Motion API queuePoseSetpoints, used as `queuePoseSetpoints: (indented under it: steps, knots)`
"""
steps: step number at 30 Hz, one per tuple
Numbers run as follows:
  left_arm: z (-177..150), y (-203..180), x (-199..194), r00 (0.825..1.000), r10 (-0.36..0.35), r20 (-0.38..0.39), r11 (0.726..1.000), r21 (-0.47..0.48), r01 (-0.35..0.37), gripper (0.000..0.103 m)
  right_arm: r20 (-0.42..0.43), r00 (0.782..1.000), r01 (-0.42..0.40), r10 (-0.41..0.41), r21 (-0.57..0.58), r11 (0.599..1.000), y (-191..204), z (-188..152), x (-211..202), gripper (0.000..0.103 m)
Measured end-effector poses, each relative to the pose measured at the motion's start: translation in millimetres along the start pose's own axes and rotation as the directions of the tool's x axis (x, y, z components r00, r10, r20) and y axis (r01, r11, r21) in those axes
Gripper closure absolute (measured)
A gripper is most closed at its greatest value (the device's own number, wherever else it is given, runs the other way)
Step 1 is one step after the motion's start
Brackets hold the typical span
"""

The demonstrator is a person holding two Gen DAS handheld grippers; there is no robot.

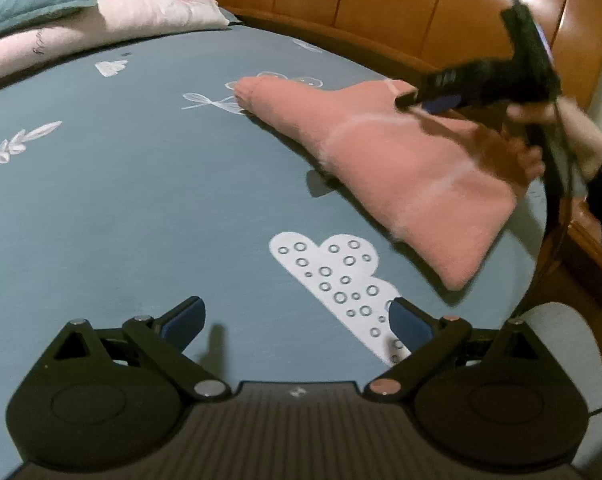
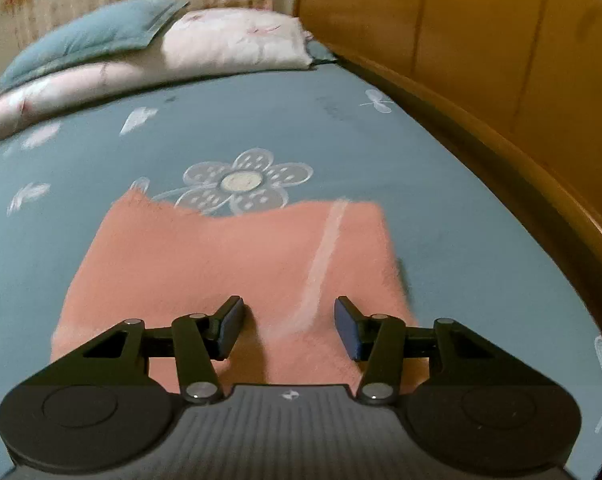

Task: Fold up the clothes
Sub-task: 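Open the right gripper to release the folded edge onto the sweater, then press and square the folded pink sweater with the right gripper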

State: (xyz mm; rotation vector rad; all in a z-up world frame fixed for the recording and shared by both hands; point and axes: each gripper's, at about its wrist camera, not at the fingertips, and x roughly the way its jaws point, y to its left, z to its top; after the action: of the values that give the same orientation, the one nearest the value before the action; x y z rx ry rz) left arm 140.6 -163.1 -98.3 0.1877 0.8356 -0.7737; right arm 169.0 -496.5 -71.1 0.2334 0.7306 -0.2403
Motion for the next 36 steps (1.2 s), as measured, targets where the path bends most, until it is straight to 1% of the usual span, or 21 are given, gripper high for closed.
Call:
queuePoseSetpoints:
  steps: [1, 3, 5, 7, 8, 10, 12, 13, 14, 16, 17, 19, 21, 23, 24, 26, 28, 32, 34, 36]
  knots:
    - [-1, 0, 0, 1.0, 0.006, 0.001, 1.0, 0.008, -0.006, 0.005, 0.023, 1.0, -0.014, 0.014, 0.03, 0.999, -4, 4, -4, 0.048]
    - [-1, 1, 3, 1.0, 0.004, -0.002, 1.0, 0.011, -0.004, 0.005, 0.06, 0.998, -0.029, 0.027, 0.024, 0.999, -3, 11, -7, 0.045]
    - [0, 2, 6, 1.0, 0.001, -0.01, 1.0, 0.0, -0.001, 0.005, 0.031, 0.999, -0.043, 0.043, 0.008, 0.999, -4, 15, 5, 0.043]
    - [-1, 2, 7, 1.0, -0.002, -0.019, 1.0, -0.004, 0.001, 0.005, -0.025, 1.0, -0.018, 0.018, -0.002, 1.0, -11, 18, 24, 0.045]
    - [-1, 2, 5, 1.0, -0.006, -0.022, 1.0, -0.002, 0.006, 0.005, -0.029, 0.999, -0.024, 0.025, 0.014, 1.0, -15, 20, 23, 0.046]
    - [-3, 2, 2, 1.0, -0.014, -0.026, 1.0, 0.001, 0.014, 0.005, -0.015, 0.999, -0.044, 0.045, 0.036, 0.998, -20, 23, 9, 0.045]
    - [-4, 1, -1, 1.0, -0.013, -0.027, 1.0, 0.004, 0.013, 0.005, 0.011, 0.998, -0.06, 0.059, 0.031, 0.998, -21, 25, -17, 0.039]
    - [-5, 0, -3, 1.0, -0.008, -0.025, 1.0, 0.005, 0.008, 0.005, 0.015, 0.997, -0.077, 0.077, 0.032, 0.997, -23, 23, -29, 0.038]
    - [-5, -1, -4, 1.0, -0.002, -0.023, 1.0, 0.006, 0.003, 0.005, 0.01, 0.994, -0.111, 0.11, 0.041, 0.993, -27, 20, -42, 0.038]
    - [-5, -5, -9, 1.0, 0.001, -0.019, 1.0, 0.015, 0.0, 0.005, -0.01, 0.986, -0.168, 0.169, 0.061, 0.984, -31, 16, -61, 0.038]
    - [-6, -8, -11, 1.0, -0.004, -0.015, 1.0, 0.025, 0.004, 0.005, -0.027, 0.984, -0.177, 0.179, 0.066, 0.982, -32, 12, -67, 0.035]
    - [-7, -17, -17, 1.0, -0.007, -0.012, 0.998, 0.055, 0.008, 0.005, -0.052, 0.981, -0.184, 0.188, 0.073, 0.98, -37, 1, -79, 0.033]
    - [-9, -25, -21, 1.0, -0.003, -0.017, 0.997, 0.081, 0.004, 0.004, -0.068, 0.972, -0.216, 0.223, 0.096, 0.972, -44, -10, -84, 0.031]
    - [-11, -32, -24, 1.0, 0.0, -0.021, 0.995, 0.103, 0.002, 0.004, -0.105, 0.963, -0.232, 0.249, 0.151, 0.961, -54, -22, -80, 0.031]
    - [-13, -35, -26, 1.0, 0.001, -0.023, 0.994, 0.109, 0.001, 0.004, -0.128, 0.961, -0.224, 0.246, 0.167, 0.96, -58, -28, -77, 0.031]
    - [-15, -38, -29, 1.0, 0.007, -0.027, 0.994, 0.112, -0.004, 0.004, -0.154, 0.967, -0.177, 0.205, 0.177, 0.968, -68, -36, -72, 0.031]
    - [-17, -40, -32, 0.999, 0.02, -0.029, 0.993, 0.116, -0.016, 0.004, -0.123, 0.982, -0.122, 0.145, 0.177, 0.977, -70, -39, -81, 0.031]
    - [-18, -42, -37, 0.999, 0.034, -0.029, 0.992, 0.119, -0.03, 0.003, -0.054, 0.985, -0.151, 0.161, 0.157, 0.976, -56, -37, -102, 0.031]
    - [-18, -44, -37, 0.999, 0.037, -0.03, 0.992, 0.12, -0.033, 0.003, -0.056, 0.971, -0.224, 0.234, 0.144, 0.964, -42, -41, -107, 0.03]
    - [-19, -45, -37, 0.999, 0.036, -0.032, 0.992, 0.122, -0.032, 0.003, -0.083, 0.951, -0.286, 0.297, 0.123, 0.95, -25, -48, -106, 0.029]
